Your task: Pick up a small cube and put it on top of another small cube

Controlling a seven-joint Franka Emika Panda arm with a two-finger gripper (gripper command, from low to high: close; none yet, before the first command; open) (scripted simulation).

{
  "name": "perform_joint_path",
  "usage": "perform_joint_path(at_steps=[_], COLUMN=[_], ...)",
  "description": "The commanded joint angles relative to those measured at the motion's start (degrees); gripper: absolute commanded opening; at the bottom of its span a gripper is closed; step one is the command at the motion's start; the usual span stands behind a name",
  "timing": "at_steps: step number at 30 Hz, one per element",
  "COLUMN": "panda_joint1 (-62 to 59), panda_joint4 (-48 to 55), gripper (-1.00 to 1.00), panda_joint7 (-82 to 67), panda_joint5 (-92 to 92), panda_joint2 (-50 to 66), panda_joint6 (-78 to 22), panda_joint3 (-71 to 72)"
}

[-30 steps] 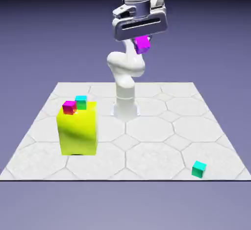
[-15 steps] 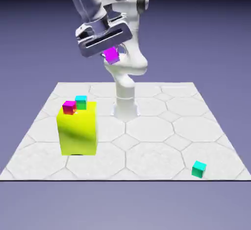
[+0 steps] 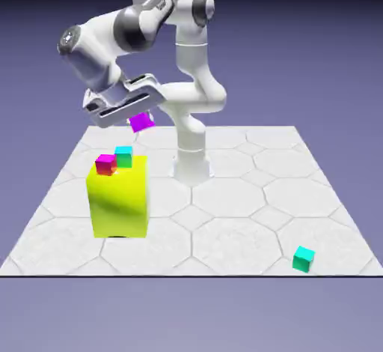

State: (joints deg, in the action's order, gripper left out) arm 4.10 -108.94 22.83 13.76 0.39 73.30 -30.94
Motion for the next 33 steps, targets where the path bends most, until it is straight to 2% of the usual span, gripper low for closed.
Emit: perform_joint_path(at_steps=[1, 25, 27, 33], panda_joint1=[1.6, 38.2, 39.1, 27.9], panda_joint4=[-0.1, -2.7, -2.8, -5.2], gripper=[-1.00, -1.00, -1.00, -1.00], panda_joint7=[0.1, 3.1, 3.2, 6.2], panda_joint5=[-0.3, -6.2, -6.3, -8.3], panda_joint2=[0.8, 19.7, 20.1, 16.3], panda_joint6=[-0.2, -4.5, -4.6, -2.6], panda_joint3=[-2.0, -51.9, -53.0, -40.5])
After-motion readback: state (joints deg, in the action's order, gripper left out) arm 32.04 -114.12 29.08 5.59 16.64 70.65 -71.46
